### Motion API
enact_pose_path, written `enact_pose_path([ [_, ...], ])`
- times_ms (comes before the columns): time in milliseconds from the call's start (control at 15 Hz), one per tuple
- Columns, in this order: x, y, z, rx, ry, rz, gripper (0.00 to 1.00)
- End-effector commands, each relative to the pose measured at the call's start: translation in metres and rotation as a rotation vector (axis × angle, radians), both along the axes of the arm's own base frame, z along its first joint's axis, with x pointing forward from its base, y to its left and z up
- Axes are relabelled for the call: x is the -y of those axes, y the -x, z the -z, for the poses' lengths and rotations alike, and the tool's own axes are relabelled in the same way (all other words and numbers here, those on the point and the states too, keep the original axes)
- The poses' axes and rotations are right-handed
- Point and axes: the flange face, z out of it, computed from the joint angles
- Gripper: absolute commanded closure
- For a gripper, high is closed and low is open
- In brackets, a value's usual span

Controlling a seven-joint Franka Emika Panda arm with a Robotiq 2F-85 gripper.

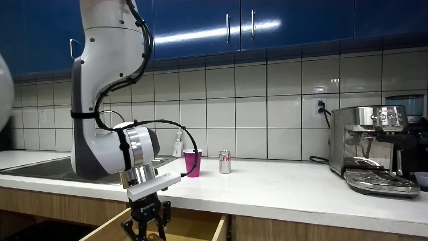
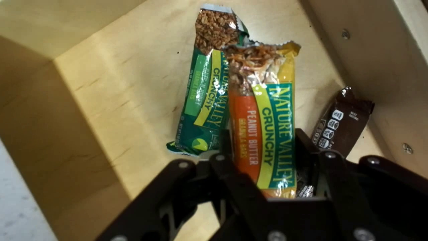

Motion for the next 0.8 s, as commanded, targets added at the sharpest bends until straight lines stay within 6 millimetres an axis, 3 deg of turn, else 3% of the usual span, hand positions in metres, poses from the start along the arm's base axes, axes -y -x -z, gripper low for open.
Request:
enact_pose_path([
  [0,0.002,-0.003,-0.007,0.031,0.016,-0.008,0.20],
  [200,0.004,-0.003,-0.018,0.032,0.017,-0.007,0.01],
  [733,0.010,0.001,-0.054,0.059,0.020,0.052,0.00],
])
